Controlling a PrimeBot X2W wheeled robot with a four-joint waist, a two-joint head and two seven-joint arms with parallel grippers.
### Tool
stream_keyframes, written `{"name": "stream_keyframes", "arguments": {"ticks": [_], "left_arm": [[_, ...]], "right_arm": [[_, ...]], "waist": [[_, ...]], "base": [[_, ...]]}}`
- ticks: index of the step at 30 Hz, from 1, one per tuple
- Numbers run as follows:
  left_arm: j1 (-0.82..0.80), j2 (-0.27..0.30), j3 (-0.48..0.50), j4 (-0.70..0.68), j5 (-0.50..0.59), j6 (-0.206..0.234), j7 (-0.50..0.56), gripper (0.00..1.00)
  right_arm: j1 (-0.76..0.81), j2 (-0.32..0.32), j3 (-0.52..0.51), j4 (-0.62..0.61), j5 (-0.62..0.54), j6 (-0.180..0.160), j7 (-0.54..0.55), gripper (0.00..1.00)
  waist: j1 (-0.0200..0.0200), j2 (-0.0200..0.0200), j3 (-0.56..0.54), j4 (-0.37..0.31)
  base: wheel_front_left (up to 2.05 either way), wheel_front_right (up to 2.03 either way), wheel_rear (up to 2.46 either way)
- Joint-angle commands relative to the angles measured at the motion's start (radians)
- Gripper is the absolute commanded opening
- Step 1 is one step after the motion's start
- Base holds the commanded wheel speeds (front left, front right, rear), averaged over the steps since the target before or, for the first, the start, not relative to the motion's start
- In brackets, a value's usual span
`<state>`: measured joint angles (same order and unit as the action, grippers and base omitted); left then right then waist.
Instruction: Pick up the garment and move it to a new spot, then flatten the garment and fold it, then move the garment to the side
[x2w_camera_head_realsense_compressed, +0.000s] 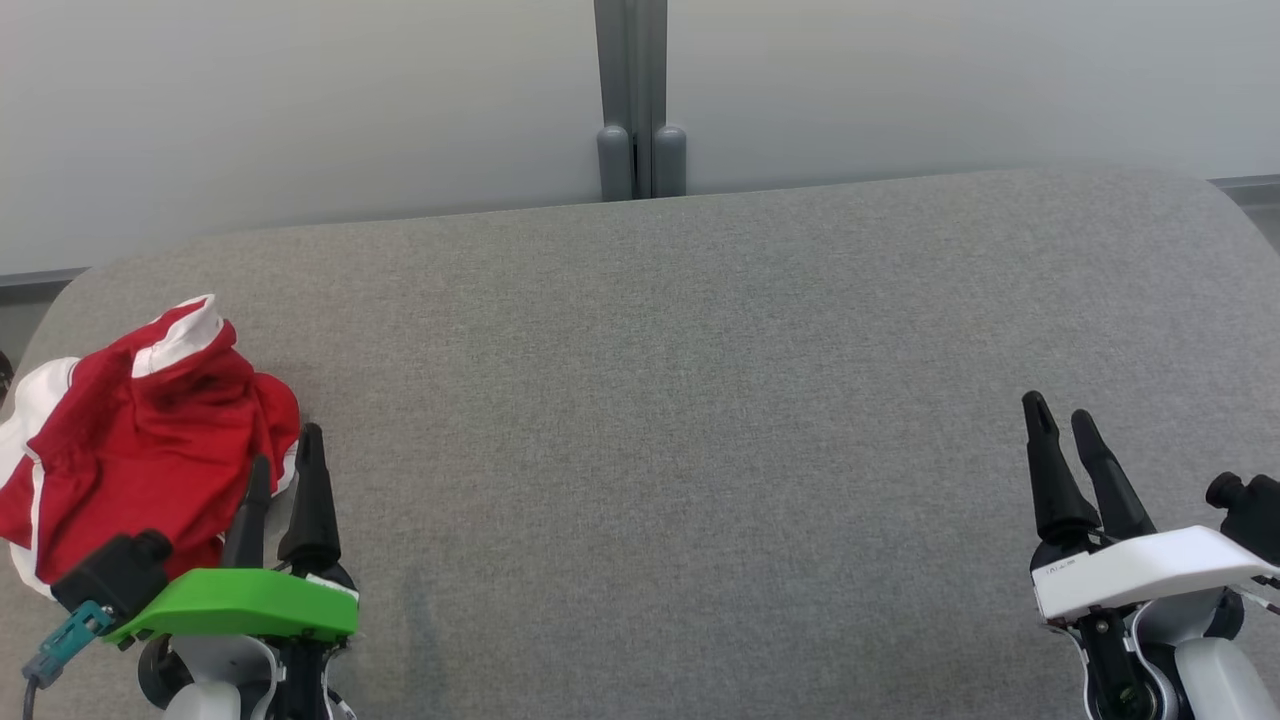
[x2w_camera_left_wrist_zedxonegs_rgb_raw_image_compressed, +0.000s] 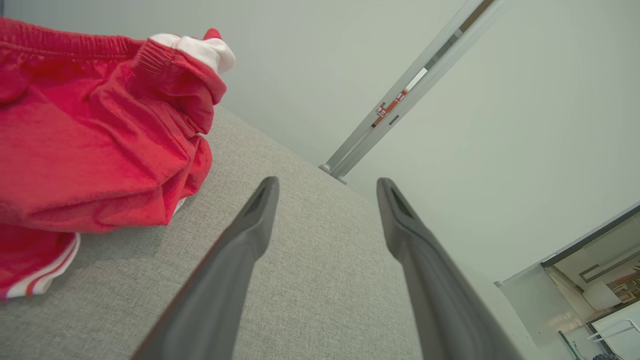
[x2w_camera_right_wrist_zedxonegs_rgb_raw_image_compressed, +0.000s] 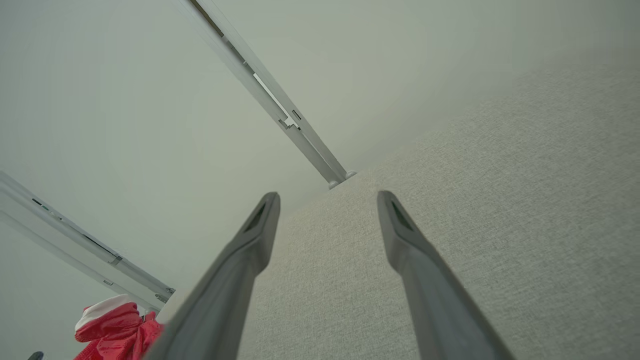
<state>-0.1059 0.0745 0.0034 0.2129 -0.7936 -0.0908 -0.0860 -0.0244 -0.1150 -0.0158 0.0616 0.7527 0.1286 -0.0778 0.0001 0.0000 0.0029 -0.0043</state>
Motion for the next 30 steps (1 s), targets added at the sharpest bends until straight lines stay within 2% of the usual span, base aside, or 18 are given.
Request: {"name": "stream_keyframes", "arguments": {"ticks": [1,11,30], "left_arm": [[-0.032,0.011,-0.001,-0.007,0.035,0.003,-0.011,1.00],[-0.036,0.017,-0.013,0.016,0.155,0.013,-0.042,1.00],[-0.029,0.019,-0.027,0.066,0.343,0.032,-0.090,1.00]], "right_arm": [[0.000,-0.012,0.005,-0.019,-0.038,0.002,-0.009,1.00],[0.011,-0.017,0.022,-0.032,-0.172,0.003,-0.028,1.00],[0.037,-0.021,0.045,-0.056,-0.354,0.003,-0.053,1.00]], "waist": [[0.0000,0.0000,0.000,0.000],[0.0000,0.0000,0.001,-0.001],[0.0000,0.0000,-0.002,-0.002]], "base": [[0.00,0.00,0.00],[0.00,0.00,0.00],[0.00,0.00,0.00]]}}
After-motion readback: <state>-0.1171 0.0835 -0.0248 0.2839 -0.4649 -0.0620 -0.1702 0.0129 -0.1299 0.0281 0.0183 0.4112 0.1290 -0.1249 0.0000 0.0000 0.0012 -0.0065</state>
